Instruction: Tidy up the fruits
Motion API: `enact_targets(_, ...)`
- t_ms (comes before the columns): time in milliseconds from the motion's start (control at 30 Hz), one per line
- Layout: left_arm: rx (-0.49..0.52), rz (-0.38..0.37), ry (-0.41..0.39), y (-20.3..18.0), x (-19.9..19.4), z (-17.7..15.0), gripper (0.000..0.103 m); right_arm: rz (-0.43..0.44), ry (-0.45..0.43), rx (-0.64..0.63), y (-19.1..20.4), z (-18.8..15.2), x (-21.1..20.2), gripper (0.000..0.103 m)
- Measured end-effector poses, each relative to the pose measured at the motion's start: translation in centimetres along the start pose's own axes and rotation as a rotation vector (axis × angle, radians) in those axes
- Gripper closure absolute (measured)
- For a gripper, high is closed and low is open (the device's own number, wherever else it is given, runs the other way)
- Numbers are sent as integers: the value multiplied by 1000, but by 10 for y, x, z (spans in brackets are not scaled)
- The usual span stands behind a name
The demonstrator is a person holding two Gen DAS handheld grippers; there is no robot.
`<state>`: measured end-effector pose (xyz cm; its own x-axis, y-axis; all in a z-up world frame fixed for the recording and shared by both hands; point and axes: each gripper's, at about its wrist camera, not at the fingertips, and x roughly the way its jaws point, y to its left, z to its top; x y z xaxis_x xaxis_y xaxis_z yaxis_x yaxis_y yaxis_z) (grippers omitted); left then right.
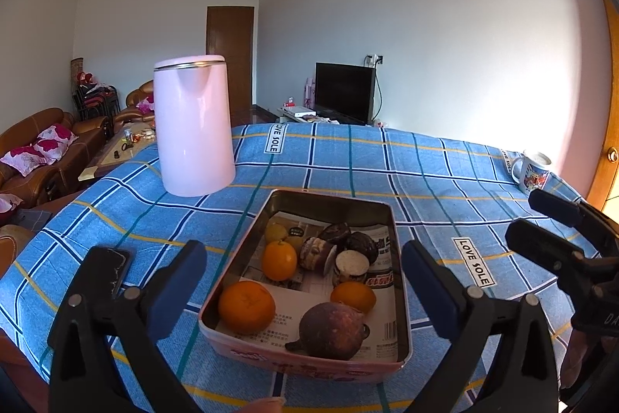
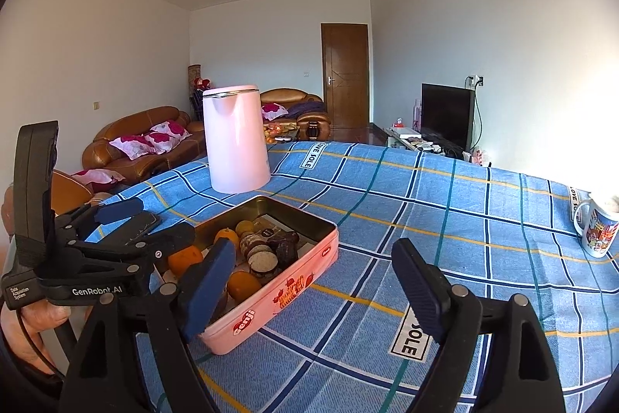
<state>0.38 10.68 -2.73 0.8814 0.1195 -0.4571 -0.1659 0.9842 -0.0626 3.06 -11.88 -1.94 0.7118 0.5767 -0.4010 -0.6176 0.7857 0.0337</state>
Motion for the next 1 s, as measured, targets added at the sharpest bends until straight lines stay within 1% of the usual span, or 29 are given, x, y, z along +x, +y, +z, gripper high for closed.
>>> enact_targets(300,21,27,2,-8,-1,1,0,-11,-29,18,-7,-1,-15,18)
enact_targets(733,26,24,-18,-11,-8,5,0,-20,-47,26,-11,-3,-25,18)
enact_targets(1000,28,27,-15,-13,-5,4,0,-17,-54,28,-12,-2,-27,18)
